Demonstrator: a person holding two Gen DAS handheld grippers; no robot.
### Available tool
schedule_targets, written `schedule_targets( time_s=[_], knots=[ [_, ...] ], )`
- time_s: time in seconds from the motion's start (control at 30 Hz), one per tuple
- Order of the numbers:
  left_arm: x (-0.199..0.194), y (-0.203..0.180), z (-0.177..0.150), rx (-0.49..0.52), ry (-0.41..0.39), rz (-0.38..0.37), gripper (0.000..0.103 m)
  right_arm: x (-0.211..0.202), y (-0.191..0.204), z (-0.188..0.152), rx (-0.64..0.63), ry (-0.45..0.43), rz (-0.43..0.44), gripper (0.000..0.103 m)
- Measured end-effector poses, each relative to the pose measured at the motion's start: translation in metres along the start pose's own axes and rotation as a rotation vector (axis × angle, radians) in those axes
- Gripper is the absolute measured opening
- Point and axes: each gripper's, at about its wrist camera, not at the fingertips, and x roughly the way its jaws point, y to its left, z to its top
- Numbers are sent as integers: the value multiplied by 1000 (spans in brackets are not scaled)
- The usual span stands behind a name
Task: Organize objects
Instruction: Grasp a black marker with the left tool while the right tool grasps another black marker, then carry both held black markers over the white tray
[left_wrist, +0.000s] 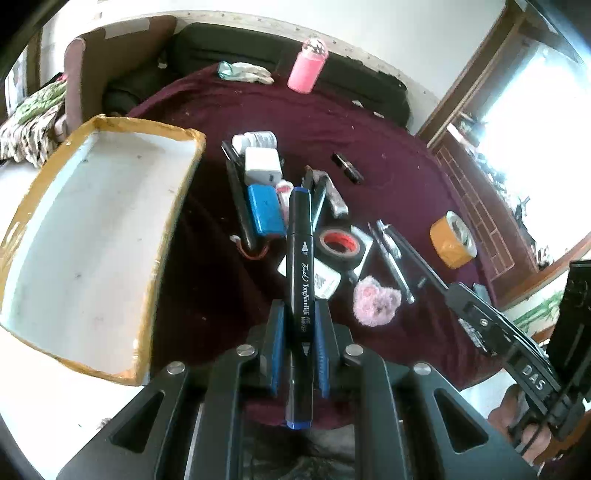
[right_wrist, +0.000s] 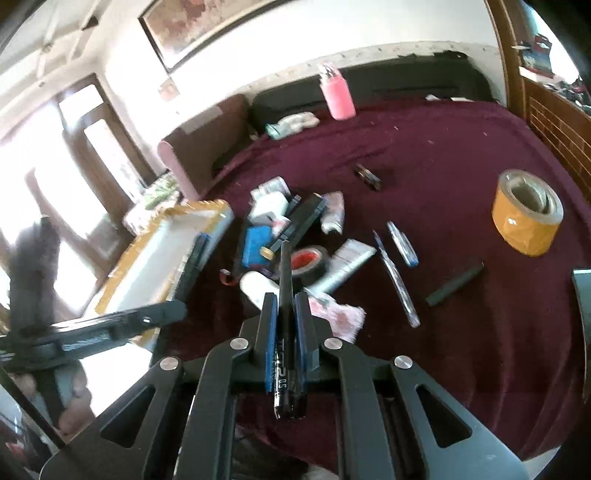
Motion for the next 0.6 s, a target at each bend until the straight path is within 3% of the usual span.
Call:
schedule_targets(
  time_s=[0.33, 0.47, 0.6],
  knots=[
    [-64, 33, 14, -55, -74, 43, 13, -25, 74, 28, -121, -43, 80, 7],
    [-74, 61, 19, -89, -95, 77, 13, -5, 108, 34, -181, -28, 107, 7],
    [-70, 102, 25, -154, -98, 123, 13, 40, 137, 37, -209, 43, 163, 7]
  ],
)
